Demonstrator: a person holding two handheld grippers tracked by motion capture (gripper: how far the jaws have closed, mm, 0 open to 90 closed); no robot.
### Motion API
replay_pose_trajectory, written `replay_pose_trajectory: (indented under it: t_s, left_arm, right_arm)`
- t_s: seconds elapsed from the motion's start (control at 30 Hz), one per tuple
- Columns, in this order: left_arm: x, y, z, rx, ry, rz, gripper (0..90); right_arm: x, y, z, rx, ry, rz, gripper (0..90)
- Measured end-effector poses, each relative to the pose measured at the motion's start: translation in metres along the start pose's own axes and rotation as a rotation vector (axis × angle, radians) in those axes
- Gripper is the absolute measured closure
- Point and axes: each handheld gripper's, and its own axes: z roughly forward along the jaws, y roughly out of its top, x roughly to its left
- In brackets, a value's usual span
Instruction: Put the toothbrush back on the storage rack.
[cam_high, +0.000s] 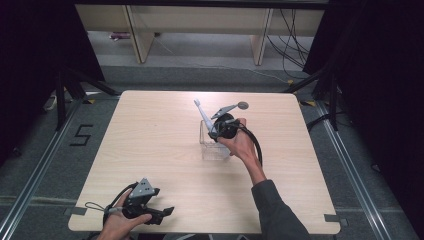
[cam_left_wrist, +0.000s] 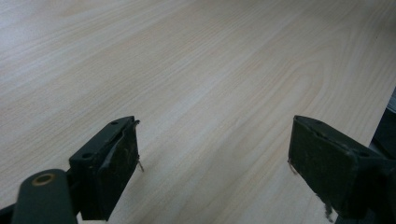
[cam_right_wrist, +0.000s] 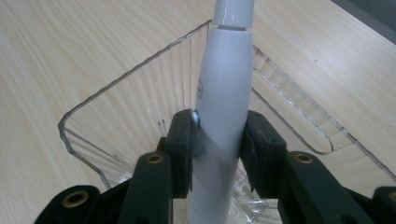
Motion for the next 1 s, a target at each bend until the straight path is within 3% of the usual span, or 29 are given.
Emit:
replay_pose_trajectory:
  t_s: [0.07,0.1,0.23,0.3,0.37,1.0]
  left_arm:
    - [-0.0002,0.0000,-0.0001,0.004,-0.009,-0.001,15.4]
    - [-0.0008,-0.0003,0.0002,0.005,-0.018,-0.011,15.4]
    - [-0.0003,-0.0001,0.0000,0.004,-0.009,-0.002,15.4]
    - [-0.0006,-0.0002,0.0003,0.006,-0.017,-0.007,15.4]
    - [-0.0003,-0.0001,0.0003,0.007,-0.011,-0.003,15.3]
    - [-0.0007,-0.0003,0.0001,0.005,-0.015,-0.007,15.4]
  right_arm:
    - [0.0000,-0.0001,0.0006,-0.007,-0.015,-0.008,65.9]
    - [0.0007,0.0001,-0.0007,0.017,0.001,0.018,65.9]
    - [0.0001,-0.0010,0.0002,0.016,0.007,0.038,65.8]
    - [-0.0027,-0.0017,0.0012,0.012,0.000,0.014,65.8]
    - [-0.0028,-0.0015,-0.0001,0.029,0.004,0.031,65.7]
    - [-0.0055,-0.0019,0.0003,0.022,0.024,0.015,64.3]
